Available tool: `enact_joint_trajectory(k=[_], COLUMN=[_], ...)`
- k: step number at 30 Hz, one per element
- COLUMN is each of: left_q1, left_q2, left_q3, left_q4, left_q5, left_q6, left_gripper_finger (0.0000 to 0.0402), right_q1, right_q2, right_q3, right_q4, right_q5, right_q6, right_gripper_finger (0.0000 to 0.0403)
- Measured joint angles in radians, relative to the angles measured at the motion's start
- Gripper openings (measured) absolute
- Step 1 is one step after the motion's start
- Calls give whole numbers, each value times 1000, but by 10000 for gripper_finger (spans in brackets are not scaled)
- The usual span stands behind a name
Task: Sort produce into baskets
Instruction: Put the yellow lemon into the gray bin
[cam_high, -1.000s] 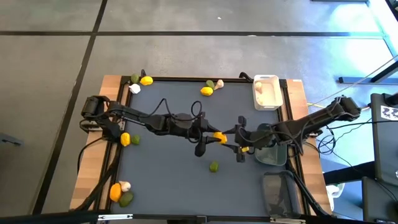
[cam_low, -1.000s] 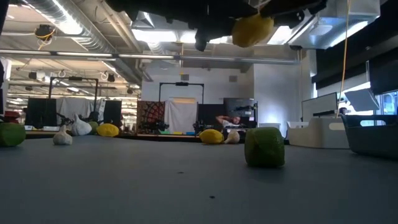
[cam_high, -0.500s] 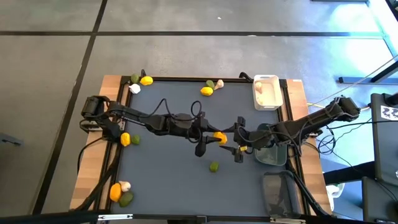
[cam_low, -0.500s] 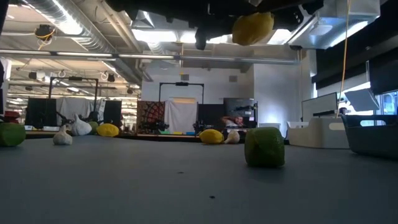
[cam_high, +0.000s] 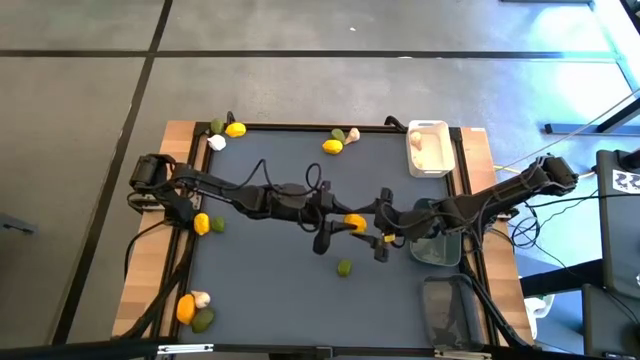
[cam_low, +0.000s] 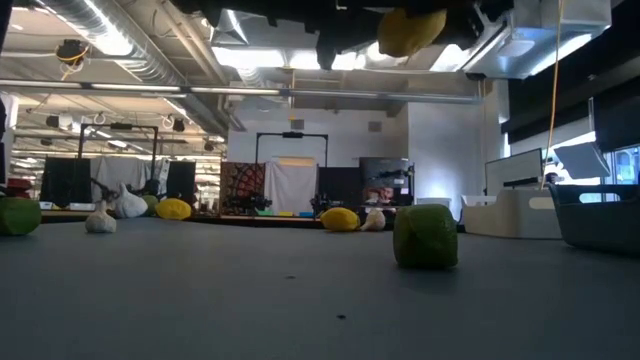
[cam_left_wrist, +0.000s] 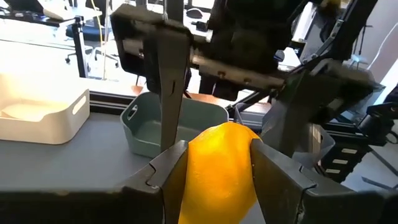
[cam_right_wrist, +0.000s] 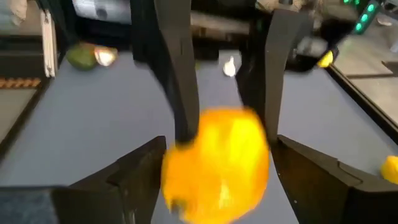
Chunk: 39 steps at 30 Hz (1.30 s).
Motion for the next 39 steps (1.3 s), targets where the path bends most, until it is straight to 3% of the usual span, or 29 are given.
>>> enact_joint_trajectory(k=[5, 13, 17, 26, 30, 39], left_q1=[-1, 0, -1, -1, -10, -29], left_q2=[0, 3, 3, 3, 1, 1], left_q3=[0, -3, -3, 3, -2, -2], left_q4=[3, -6, -8, -91, -168, -252], left_q5=[-6, -9, -1, 5, 3, -1], left_q6=[2, -17, -25, -1, -43, -35], left_gripper_finger=[157, 157, 165, 226, 232, 232], right_q1=[-11, -13, -13, -14, -13, -13], right_q2=[7, 18, 19, 3, -41, -108], right_q3=[0, 1, 1, 1, 11, 116], right_q4=[-2, -22, -23, -110, -239, -723], right_q5=[6, -8, -15, -30, -29, -50], right_q6=[-9, -12, -30, -39, 10, 209], right_gripper_finger=[278, 193, 196, 197, 201, 205])
